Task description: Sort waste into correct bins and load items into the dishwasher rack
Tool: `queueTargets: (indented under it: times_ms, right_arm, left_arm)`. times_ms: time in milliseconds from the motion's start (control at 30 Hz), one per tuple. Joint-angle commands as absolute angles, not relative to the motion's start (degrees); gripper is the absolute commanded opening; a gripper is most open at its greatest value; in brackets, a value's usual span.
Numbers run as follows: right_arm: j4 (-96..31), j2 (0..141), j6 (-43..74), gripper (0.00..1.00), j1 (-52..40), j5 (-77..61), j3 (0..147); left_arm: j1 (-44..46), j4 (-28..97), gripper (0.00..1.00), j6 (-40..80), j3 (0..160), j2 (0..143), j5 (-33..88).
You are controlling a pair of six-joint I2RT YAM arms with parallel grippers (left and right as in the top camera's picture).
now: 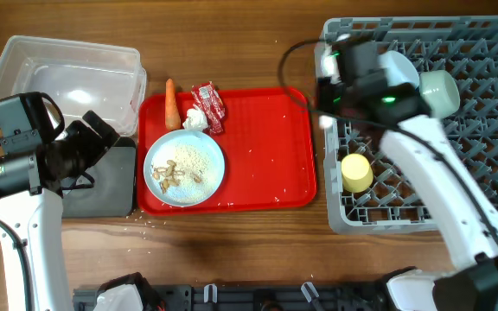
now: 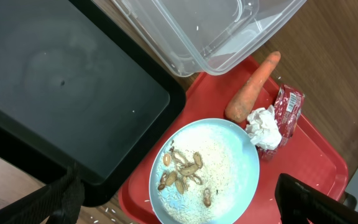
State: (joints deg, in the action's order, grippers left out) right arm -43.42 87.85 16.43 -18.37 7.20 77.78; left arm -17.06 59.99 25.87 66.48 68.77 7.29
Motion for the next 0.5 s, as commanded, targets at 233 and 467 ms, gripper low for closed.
queueTargets:
  times_ms: [233, 467]
  right_arm:
    - [-40.38, 97.65, 5.19, 0.33, -15.27, 12.58, 75.96]
    - [-45.56, 79.68, 5.91, 0.56, -17.04, -14.39, 77.41]
  left_arm:
    - [-17.43, 59.86, 1.00, 26.17, 66.76, 68.64, 6.96]
    - [-17.43, 59.86, 1.00, 26.17, 66.76, 68.64, 6.96]
